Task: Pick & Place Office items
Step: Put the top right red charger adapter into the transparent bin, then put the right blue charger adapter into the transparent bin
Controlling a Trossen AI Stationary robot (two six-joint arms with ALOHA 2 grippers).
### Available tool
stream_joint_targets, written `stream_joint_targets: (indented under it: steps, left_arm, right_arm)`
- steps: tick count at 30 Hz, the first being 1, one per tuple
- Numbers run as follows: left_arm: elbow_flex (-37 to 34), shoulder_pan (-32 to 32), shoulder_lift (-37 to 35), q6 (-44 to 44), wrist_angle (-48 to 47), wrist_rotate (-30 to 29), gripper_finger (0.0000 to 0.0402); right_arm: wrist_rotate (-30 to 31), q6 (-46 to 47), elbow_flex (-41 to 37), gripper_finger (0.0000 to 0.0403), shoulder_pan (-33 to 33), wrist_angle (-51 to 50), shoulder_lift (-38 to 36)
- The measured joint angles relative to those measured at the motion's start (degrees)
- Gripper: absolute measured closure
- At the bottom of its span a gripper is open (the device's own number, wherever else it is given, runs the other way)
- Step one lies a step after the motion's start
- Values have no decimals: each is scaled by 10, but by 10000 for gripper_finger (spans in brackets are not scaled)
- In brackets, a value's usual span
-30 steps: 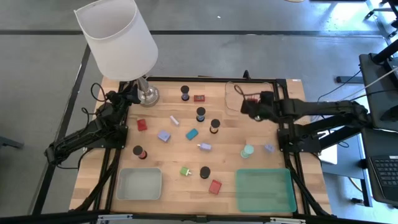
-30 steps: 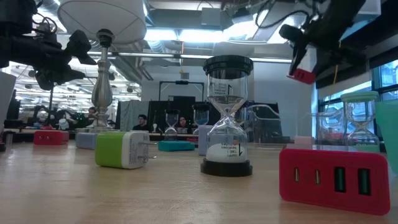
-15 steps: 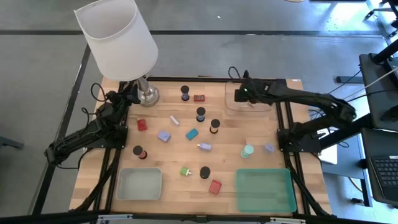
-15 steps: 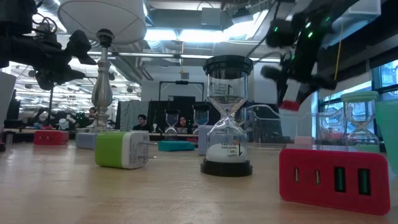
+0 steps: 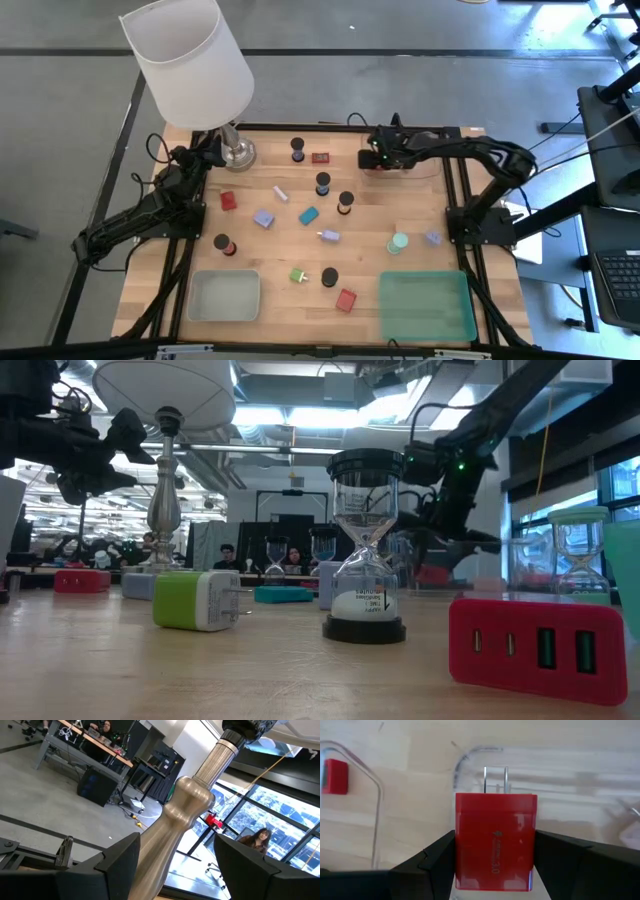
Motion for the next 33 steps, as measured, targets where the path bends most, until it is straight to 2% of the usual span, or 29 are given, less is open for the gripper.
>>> stream_joint_targets:
  steps: [12, 26, 30, 33]
  left_arm:
    - [0, 0, 0, 0, 0, 0, 151]
    - [0, 0, 0, 0, 0, 0, 151]
    - [0, 0, 0, 0, 0, 0, 151]
    - [0, 0, 0, 0, 0, 0, 151]
  right_arm:
    - [0, -5, -1, 177, 0, 30, 9]
    - [-12, -18, 0, 89, -1, 28, 7]
    - [-20, -40, 10, 86, -1, 18, -16]
    - [13, -63, 20, 92, 7, 23, -61]
